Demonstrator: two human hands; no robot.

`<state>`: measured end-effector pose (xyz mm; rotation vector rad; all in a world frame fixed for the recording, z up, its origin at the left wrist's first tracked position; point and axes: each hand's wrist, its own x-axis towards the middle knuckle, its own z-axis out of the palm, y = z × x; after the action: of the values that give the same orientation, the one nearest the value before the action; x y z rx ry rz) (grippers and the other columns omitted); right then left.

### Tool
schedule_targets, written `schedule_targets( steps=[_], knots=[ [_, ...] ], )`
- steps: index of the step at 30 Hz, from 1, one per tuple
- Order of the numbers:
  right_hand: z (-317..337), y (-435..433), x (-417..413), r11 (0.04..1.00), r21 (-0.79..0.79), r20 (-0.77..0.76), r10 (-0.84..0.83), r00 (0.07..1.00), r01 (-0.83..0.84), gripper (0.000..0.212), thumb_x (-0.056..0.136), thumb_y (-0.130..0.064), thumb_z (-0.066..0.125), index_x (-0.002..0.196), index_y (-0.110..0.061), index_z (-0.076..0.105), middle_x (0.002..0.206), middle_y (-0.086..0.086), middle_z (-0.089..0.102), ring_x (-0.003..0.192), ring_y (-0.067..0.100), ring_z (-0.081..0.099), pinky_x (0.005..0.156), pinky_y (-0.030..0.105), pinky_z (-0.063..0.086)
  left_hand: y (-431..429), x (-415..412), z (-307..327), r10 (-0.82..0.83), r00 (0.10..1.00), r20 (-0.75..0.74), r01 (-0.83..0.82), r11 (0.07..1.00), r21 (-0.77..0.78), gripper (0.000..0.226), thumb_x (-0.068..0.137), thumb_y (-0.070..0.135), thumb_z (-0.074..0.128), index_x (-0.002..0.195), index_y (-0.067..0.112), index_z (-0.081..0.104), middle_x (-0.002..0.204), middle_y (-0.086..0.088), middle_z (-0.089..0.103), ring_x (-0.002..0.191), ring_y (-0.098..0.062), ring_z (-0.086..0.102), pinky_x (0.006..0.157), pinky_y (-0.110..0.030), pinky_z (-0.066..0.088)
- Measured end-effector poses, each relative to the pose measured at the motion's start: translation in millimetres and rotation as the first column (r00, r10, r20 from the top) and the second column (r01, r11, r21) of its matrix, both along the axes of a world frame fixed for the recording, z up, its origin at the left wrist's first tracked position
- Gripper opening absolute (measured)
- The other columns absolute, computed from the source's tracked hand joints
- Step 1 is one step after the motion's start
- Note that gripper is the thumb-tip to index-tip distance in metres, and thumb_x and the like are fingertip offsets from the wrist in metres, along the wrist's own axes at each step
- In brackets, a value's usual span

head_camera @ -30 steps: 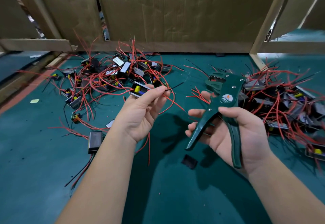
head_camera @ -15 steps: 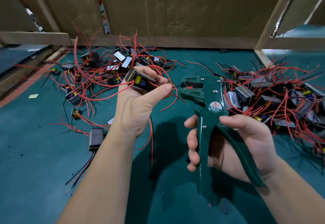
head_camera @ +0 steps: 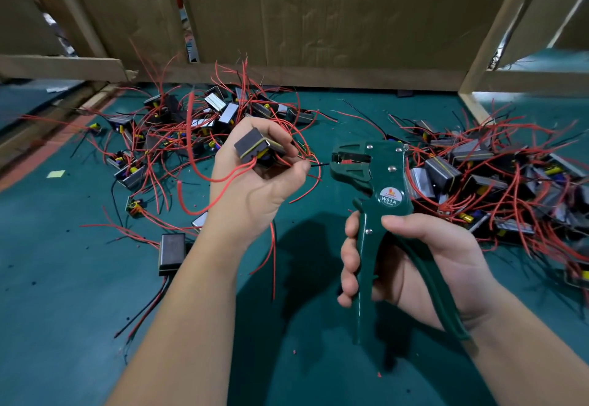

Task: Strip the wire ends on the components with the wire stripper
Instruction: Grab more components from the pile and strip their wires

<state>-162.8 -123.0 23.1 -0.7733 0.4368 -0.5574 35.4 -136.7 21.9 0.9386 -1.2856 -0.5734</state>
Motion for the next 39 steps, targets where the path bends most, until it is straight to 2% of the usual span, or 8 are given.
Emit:
schedule_targets(
  steps=[13,18,22,25,28,30,33,39],
  knots=[
    [0.9,3.2,1.9,0.999,-0.031,-0.081,-0.044,0.996,0.041,0.044,0.063,-0.044,0.081,0.082,-0.007,0.065,0.068,0.018,0.058,0.056,0.033,0.060,0.057,0.044,0.052,-0.7,0.2,0.9,-0.014,1.000,-0.016,0.013,1.000,-0.011,0.036,0.074,-0.019,0.066,0.085,0.013,0.053,0.079,0.001,0.060,0.073,-0.009,0.060,0.072,-0.022,0.048],
    [0.6,9.5,10.4,0.983,-0.037,-0.168,-0.185,0.968,0.181,0.042,0.075,-0.052,0.067,0.070,-0.010,0.059,0.055,0.014,0.050,0.041,0.027,0.051,0.046,0.036,0.047,-0.7,-0.7,-0.3,-0.027,0.999,-0.026,0.027,1.000,-0.001,0.032,0.074,-0.015,0.070,0.087,0.010,0.053,0.078,0.006,0.062,0.074,-0.005,0.060,0.072,-0.018,0.047],
    [-1.0,5.2,14.9,0.950,0.013,-0.169,-0.305,0.937,0.312,0.045,0.071,-0.056,0.058,0.065,-0.012,0.054,0.052,0.011,0.045,0.038,0.023,0.045,0.043,0.030,0.044,-4.0,-4.3,-3.5,-0.008,1.000,-0.030,0.011,0.997,0.077,0.031,0.072,-0.011,0.074,0.084,0.011,0.055,0.076,0.003,0.063,0.071,-0.004,0.059,0.071,-0.017,0.047],
    [-0.8,-1.4,11.5,0.935,0.087,-0.028,-0.343,0.939,0.344,0.039,0.074,-0.044,0.054,0.081,-0.007,0.061,0.069,0.017,0.058,0.059,0.033,0.061,0.060,0.045,0.056,-4.8,-7.2,-4.6,0.032,0.975,-0.218,-0.001,0.990,0.140,0.032,0.070,-0.010,0.075,0.082,0.013,0.056,0.073,0.003,0.065,0.071,-0.014,0.062,0.072,-0.030,0.055],
    [-2.0,-3.9,7.1,0.919,0.155,0.012,-0.369,0.929,0.363,0.037,0.075,-0.036,0.051,0.089,-0.003,0.060,0.075,0.020,0.061,0.065,0.037,0.064,0.062,0.049,0.057,-4.8,-4.2,0.5,-0.015,0.830,-0.558,0.112,0.984,0.141,0.032,0.062,-0.005,0.073,0.080,0.014,0.055,0.070,0.000,0.067,0.069,-0.017,0.066,0.066,-0.023,0.054],
    [-2.4,-3.2,7.1,0.925,0.187,0.011,-0.340,0.940,0.332,0.037,0.074,-0.033,0.050,0.090,-0.001,0.060,0.075,0.020,0.061,0.064,0.037,0.064,0.061,0.048,0.057,-4.5,-3.1,3.9,-0.074,0.745,-0.663,0.192,0.976,0.107,0.031,0.060,-0.001,0.070,0.081,0.014,0.053,0.071,-0.001,0.068,0.068,-0.016,0.069,0.064,-0.020,0.054],
    [-2.0,0.3,10.1,0.952,0.222,0.017,-0.219,0.976,0.209,0.038,0.069,-0.031,0.055,0.088,0.001,0.064,0.075,0.022,0.060,0.063,0.037,0.064,0.061,0.049,0.057,-2.6,-4.7,5.7,-0.152,0.692,-0.706,0.276,0.959,0.065,0.029,0.063,-0.001,0.066,0.082,0.015,0.052,0.073,-0.002,0.070,0.068,-0.014,0.070,0.063,-0.018,0.054],
    [-2.2,8.7,12.3,0.991,0.132,0.225,-0.023,0.974,-0.007,0.043,0.063,-0.022,0.077,0.097,0.001,0.063,0.082,0.024,0.060,0.071,0.039,0.063,0.070,0.052,0.054,-0.1,-6.2,4.5,-0.195,0.742,-0.642,0.304,0.951,0.063,0.027,0.065,-0.001,0.065,0.083,0.014,0.052,0.072,0.000,0.068,0.070,-0.015,0.070,0.065,-0.018,0.054]
  ],
)
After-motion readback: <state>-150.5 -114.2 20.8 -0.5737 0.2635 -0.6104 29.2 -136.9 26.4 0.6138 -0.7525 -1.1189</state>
